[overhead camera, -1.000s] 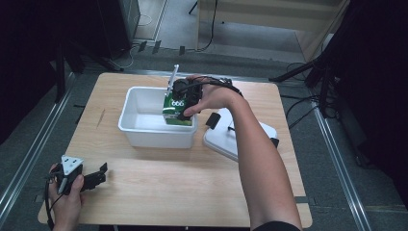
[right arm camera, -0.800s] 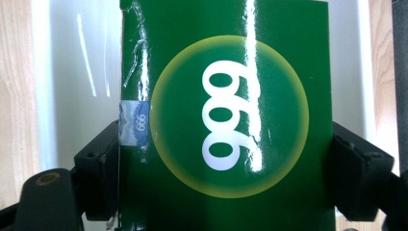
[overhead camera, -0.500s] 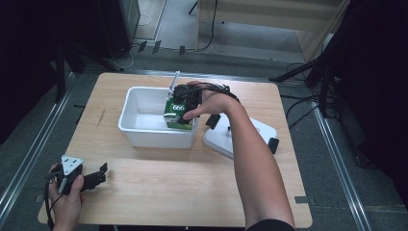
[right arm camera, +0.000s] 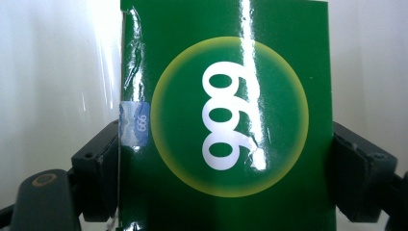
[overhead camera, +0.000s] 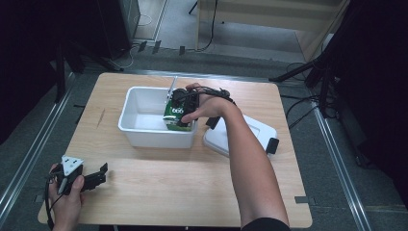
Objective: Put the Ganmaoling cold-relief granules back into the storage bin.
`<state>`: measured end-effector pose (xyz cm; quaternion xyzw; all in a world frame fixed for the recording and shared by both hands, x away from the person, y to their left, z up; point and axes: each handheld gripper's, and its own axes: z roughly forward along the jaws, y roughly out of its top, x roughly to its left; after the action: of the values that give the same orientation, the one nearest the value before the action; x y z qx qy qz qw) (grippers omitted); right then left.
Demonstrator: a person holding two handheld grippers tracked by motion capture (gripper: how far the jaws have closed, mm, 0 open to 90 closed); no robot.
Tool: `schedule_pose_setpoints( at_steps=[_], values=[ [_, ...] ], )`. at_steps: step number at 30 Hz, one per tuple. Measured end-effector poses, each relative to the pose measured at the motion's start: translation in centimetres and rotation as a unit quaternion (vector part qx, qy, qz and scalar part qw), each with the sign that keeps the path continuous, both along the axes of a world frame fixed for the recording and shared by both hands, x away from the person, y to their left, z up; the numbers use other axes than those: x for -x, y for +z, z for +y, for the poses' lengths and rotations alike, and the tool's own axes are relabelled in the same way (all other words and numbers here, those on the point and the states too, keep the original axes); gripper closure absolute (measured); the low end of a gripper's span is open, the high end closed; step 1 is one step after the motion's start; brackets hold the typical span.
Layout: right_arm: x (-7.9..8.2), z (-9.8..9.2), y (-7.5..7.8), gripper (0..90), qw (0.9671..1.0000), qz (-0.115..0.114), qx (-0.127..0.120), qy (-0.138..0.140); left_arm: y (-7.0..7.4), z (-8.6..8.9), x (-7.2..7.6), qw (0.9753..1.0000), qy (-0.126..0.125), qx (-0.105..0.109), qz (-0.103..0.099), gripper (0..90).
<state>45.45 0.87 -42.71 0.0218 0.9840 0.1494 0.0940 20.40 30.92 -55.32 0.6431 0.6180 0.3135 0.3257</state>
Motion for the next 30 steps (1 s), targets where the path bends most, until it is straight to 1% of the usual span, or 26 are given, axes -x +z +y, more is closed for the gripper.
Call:
schedule_pose_setpoints(
  at_steps=[4,5,6,9,13,14,15,16,17,18,19,21,27,30],
  values=[
    [-0.1,0.0,-0.3,15.1,1.0,0.002,0.004,0.001,0.0,0.0,0.0,1.0,0.0,0.0,0.0,6.2],
    [0.0,0.0,-0.4,15.0,1.0,0.005,0.005,-0.004,0.0,0.0,0.0,1.0,0.0,0.0,0.001,6.2],
    [-0.1,0.0,-0.5,14.7,1.0,0.005,0.005,0.0,0.0,0.0,0.0,1.0,0.0,0.0,0.0,6.2],
    [-0.1,-0.1,-0.4,13.7,1.0,0.008,0.003,-0.003,0.0,0.0,0.0,1.0,0.0,0.0,0.0,6.2],
    [-0.2,-0.3,0.2,13.5,0.9997,0.012,-0.014,-0.014,0.0,0.0,0.0,1.0,0.0,0.0,0.001,6.2],
    [-0.1,-0.4,0.3,13.2,0.9997,0.013,-0.011,-0.018,0.0,0.0,0.0,1.0,0.0,0.0,0.0,6.2],
    [-0.1,-0.4,0.4,13.0,0.9998,0.012,-0.012,-0.011,0.0,0.0,0.0,1.0,0.0,0.0,0.0,6.2],
    [0.0,-0.5,0.5,12.8,0.9997,0.012,-0.013,-0.014,0.0,0.0,0.0,1.0,0.0,0.0,0.0,6.2],
    [0.0,-0.6,0.6,12.7,0.9998,0.012,-0.011,-0.011,0.0,0.0,0.0,1.0,0.0,0.0,0.0,6.2],
    [0.1,-0.7,0.7,12.6,0.9998,0.009,-0.013,-0.01,0.0,0.0,0.0,1.0,0.0,0.0,0.0,6.2],
    [0.2,-0.8,0.9,12.2,0.9998,0.01,-0.013,-0.013,0.0,0.0,0.0,1.0,0.0,0.0,0.0,6.2],
    [0.3,-0.9,1.1,11.6,0.9998,0.009,-0.017,-0.01,0.0,0.0,0.0,1.0,0.001,0.0,-0.001,6.2],
    [0.7,-1.4,2.2,10.7,0.9995,0.008,-0.027,-0.016,0.0,-0.1,0.0,1.0,0.001,-0.001,-0.001,6.3],
    [0.9,-1.8,2.9,10.6,0.9995,0.004,-0.028,-0.017,0.0,0.0,0.0,1.0,0.0,-0.002,-0.001,6.2]
  ],
)
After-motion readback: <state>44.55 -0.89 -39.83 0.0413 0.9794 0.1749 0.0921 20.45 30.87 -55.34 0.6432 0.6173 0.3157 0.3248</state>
